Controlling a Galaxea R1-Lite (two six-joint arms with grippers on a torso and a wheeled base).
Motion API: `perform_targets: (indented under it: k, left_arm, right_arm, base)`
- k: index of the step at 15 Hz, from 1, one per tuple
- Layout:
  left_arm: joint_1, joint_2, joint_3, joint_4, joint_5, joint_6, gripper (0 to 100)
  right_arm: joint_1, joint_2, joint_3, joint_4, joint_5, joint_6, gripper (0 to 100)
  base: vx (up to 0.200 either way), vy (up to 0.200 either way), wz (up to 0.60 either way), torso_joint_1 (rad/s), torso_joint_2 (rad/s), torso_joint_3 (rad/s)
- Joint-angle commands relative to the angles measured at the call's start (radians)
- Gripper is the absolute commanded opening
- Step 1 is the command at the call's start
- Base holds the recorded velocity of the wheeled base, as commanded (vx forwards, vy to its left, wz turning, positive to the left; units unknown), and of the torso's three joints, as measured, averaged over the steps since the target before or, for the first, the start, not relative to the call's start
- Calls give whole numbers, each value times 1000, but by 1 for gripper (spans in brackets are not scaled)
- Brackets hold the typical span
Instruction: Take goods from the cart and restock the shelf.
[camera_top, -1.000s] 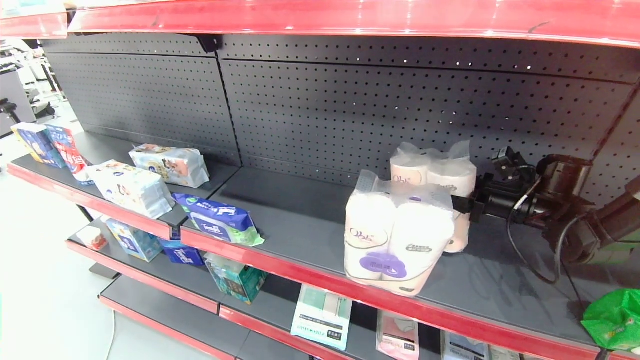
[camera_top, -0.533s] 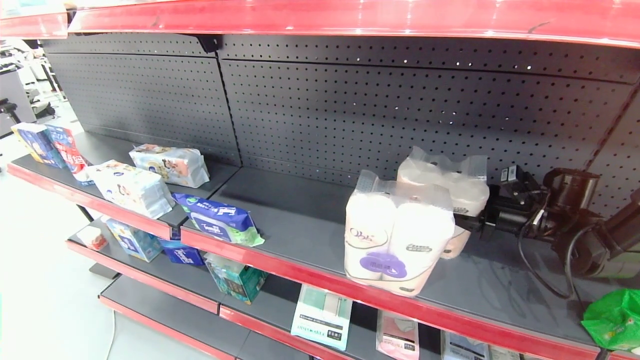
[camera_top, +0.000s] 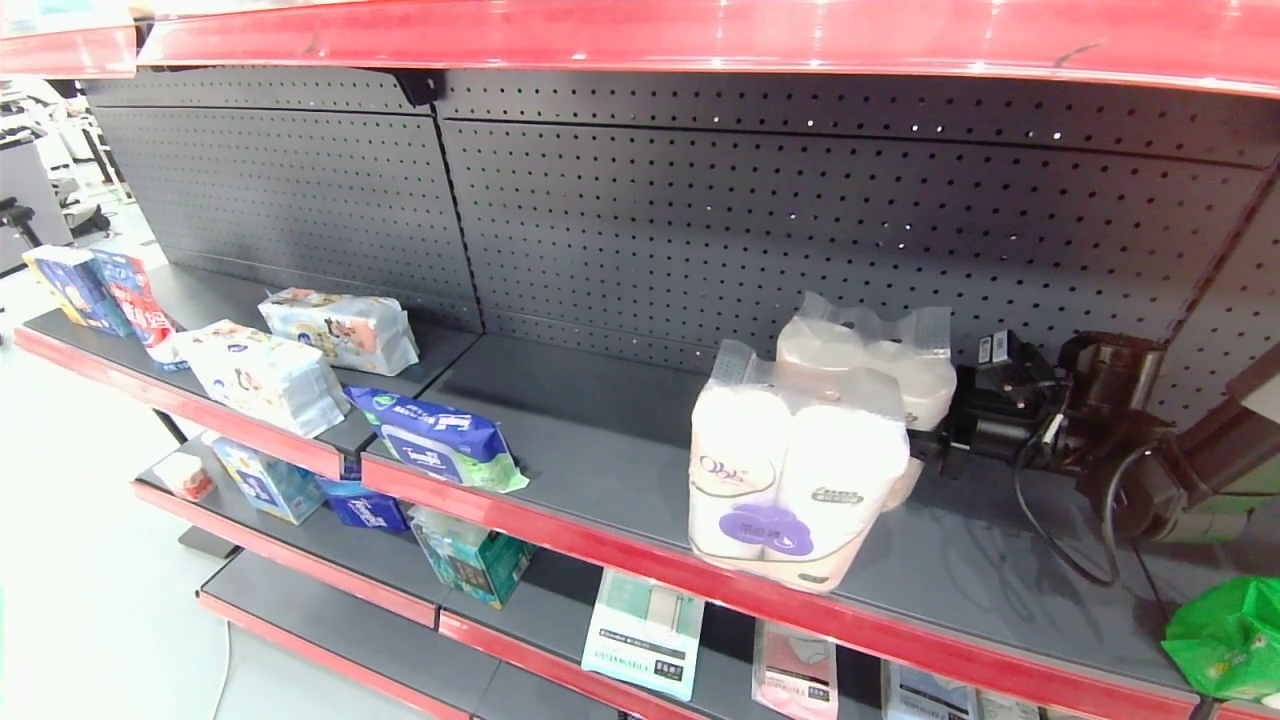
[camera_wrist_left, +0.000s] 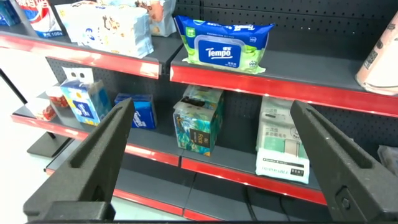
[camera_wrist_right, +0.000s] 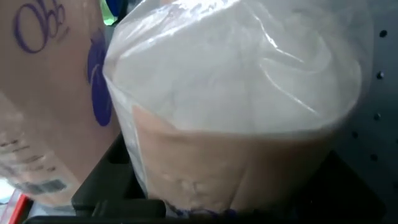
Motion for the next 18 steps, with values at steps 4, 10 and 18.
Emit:
perform_targets:
  k: [4,10,18]
  left_arm:
    - [0,1,0,0,0,0,100]
    - [0,1,0,0,0,0,100]
    - [0,1,0,0,0,0,100]
  right_arm:
    - [48,16,-13,-2,-4,0,0]
    - [70,18,-6,-2,-72,0,0]
    - [59,16,-6,-3,-106,26,0]
  base:
    - [0,0,0,0,0,0]
    - [0,0,0,0,0,0]
    - [0,0,0,0,0,0]
